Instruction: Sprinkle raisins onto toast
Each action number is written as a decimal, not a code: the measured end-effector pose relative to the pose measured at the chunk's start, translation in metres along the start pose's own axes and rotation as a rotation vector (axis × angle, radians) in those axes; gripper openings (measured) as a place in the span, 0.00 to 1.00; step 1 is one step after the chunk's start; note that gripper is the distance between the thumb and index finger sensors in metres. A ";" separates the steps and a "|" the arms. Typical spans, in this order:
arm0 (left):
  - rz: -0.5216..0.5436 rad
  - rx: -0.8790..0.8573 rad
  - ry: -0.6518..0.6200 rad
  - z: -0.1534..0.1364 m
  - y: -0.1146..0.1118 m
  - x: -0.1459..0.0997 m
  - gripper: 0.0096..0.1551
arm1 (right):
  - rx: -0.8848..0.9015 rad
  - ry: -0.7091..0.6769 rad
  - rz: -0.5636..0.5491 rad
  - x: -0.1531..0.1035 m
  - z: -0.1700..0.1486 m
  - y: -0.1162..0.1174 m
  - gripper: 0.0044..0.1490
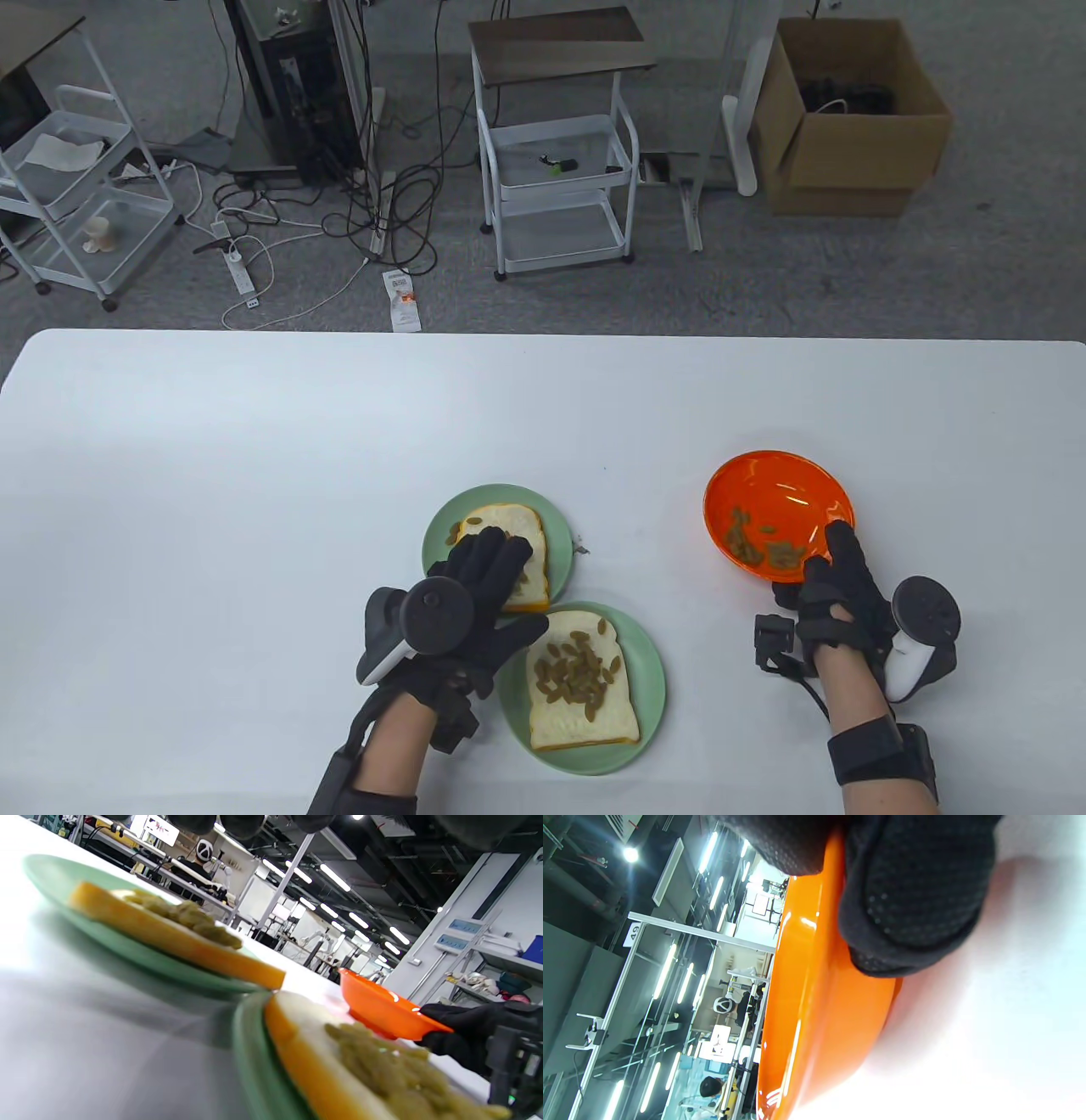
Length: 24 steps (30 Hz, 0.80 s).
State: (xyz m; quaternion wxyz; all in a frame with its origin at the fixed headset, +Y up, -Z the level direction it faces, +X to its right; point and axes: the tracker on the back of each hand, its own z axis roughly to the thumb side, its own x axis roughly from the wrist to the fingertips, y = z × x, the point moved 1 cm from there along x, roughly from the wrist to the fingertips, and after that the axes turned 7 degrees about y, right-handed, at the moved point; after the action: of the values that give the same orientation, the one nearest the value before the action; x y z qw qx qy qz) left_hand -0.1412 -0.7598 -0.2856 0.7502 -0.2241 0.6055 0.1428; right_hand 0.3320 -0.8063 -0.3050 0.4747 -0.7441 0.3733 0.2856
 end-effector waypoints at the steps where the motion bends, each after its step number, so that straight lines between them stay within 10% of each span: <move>1: -0.011 0.004 0.006 -0.002 -0.001 0.001 0.55 | -0.018 -0.004 0.001 0.001 0.001 0.000 0.39; 8: -0.007 0.002 0.016 -0.008 0.006 0.002 0.54 | -0.214 -0.117 -0.026 -0.008 0.016 -0.004 0.49; 13: -0.001 0.023 -0.001 -0.005 0.010 0.001 0.54 | -0.394 -0.497 -0.109 -0.036 0.048 0.000 0.50; 19: 0.011 0.049 -0.049 0.004 0.012 -0.003 0.55 | -0.358 -0.918 0.335 -0.081 0.070 0.042 0.53; 24: -0.006 0.067 -0.077 0.009 0.010 -0.004 0.58 | -0.381 -0.947 0.556 -0.099 0.065 0.064 0.57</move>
State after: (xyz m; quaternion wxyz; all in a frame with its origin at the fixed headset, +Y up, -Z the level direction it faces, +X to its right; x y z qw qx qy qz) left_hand -0.1387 -0.7466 -0.2821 0.7804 -0.1950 0.5800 0.1288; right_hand 0.2195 -0.7355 -0.2841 0.3550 -0.4817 0.2437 0.7632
